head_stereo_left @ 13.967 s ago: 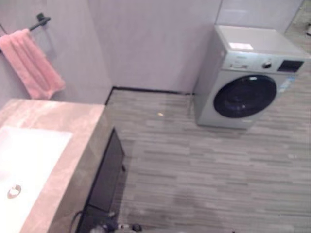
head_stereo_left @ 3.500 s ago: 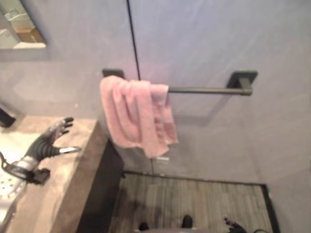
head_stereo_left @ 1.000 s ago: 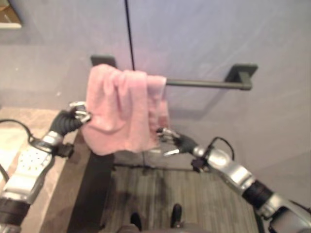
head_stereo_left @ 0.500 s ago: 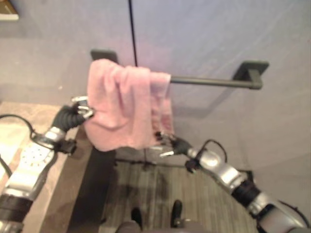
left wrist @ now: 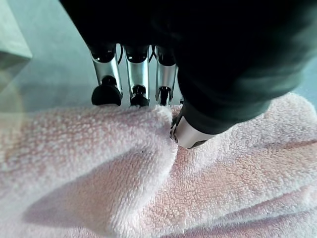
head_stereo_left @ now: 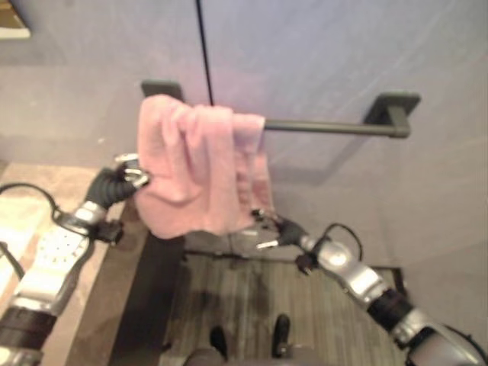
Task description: Put brush and paste in cup on sink, flatten towel.
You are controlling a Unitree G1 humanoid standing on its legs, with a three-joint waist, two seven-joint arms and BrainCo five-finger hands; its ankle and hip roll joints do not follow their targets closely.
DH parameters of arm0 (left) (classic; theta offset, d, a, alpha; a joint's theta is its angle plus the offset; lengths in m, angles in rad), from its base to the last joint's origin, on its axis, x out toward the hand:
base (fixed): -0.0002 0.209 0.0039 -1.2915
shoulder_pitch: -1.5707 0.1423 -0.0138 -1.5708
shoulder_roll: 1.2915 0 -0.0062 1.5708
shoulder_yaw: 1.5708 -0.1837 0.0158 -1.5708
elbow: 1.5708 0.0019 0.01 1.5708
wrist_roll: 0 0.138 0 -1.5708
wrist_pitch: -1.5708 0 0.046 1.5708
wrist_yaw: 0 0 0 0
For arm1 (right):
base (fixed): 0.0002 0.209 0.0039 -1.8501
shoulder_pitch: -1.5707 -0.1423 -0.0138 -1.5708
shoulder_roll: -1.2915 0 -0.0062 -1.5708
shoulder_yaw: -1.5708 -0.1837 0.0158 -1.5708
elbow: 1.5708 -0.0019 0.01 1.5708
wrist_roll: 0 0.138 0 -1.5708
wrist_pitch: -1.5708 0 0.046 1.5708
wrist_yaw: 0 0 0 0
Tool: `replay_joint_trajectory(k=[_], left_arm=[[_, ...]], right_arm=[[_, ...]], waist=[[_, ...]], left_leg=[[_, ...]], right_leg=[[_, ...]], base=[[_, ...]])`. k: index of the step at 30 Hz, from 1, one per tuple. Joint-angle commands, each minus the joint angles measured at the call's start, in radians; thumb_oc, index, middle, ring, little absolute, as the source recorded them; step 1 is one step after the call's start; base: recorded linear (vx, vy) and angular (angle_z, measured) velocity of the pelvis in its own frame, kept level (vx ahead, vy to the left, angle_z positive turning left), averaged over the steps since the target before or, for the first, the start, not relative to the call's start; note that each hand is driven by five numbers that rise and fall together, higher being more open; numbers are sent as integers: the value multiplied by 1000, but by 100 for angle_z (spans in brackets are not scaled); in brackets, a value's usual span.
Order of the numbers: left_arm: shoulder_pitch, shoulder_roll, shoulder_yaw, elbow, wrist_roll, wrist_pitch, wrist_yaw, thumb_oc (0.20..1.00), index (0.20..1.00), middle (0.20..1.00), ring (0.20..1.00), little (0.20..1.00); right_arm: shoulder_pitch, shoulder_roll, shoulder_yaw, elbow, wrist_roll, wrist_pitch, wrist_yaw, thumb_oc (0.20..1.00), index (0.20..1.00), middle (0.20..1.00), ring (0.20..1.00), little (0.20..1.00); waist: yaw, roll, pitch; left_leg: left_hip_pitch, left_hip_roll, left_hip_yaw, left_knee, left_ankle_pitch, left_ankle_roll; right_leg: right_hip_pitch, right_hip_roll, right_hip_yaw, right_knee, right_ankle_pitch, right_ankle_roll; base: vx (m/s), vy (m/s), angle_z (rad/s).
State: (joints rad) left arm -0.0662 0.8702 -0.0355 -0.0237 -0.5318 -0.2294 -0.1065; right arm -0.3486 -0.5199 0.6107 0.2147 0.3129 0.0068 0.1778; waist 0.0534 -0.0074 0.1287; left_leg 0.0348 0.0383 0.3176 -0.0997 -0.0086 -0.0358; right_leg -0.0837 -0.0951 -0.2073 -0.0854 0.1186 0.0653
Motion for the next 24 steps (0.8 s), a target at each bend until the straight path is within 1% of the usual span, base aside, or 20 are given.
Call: replay_joint_trajectory(k=[1, 5, 14, 19, 24], left_arm=[[-38, 24, 7, -10, 5, -41, 27, 200, 200, 200, 200, 200], [-41, 2, 1, -5, 2, -41, 32, 200, 200, 200, 200, 200], [-58, -8, -14, 0, -4, -40, 35, 200, 200, 200, 200, 200], [-63, -8, -18, 6, -7, -45, 39, 200, 200, 200, 200, 200], [-64, -13, -16, 10, -9, -47, 41, 200, 200, 200, 200, 200]], right_arm=[[-41, 44, -30, -17, -17, -56, -29, 1000, 1000, 1000, 1000, 1000], [-58, 66, -20, -9, -23, -56, -34, 1000, 1000, 1000, 1000, 1000], [-136, 111, 14, 24, -46, -56, -51, 1000, 1000, 1000, 1000, 1000], [-200, 137, 38, 40, -29, -56, -56, 1000, 1000, 1000, 1000, 1000], [-250, 144, 54, 37, -5, -60, -59, 1000, 1000, 1000, 1000, 1000]], waist=[[-7, -39, -42], [-3, -37, -41], [12, -33, -35], [22, -34, -35], [30, -38, -36]], left_leg=[[-14, -18, -14, 12, -37, 26], [-15, -17, -15, 12, -37, 25], [-37, -15, -26, 12, -28, 22], [-37, -13, -22, 12, -28, 22], [-26, -11, -16, 12, -32, 22]], right_leg=[[-1, -104, 8, -2, 52, 97], [0, -104, 6, -2, 50, 96], [-12, -103, 1, -2, 47, 92], [-14, -102, -2, -2, 46, 90], [-7, -100, -1, -2, 44, 89]], base=[[0, 0, 0], [0, 0, 0], [2, 0, 1], [14, 3, 6], [10, 4, -3]])
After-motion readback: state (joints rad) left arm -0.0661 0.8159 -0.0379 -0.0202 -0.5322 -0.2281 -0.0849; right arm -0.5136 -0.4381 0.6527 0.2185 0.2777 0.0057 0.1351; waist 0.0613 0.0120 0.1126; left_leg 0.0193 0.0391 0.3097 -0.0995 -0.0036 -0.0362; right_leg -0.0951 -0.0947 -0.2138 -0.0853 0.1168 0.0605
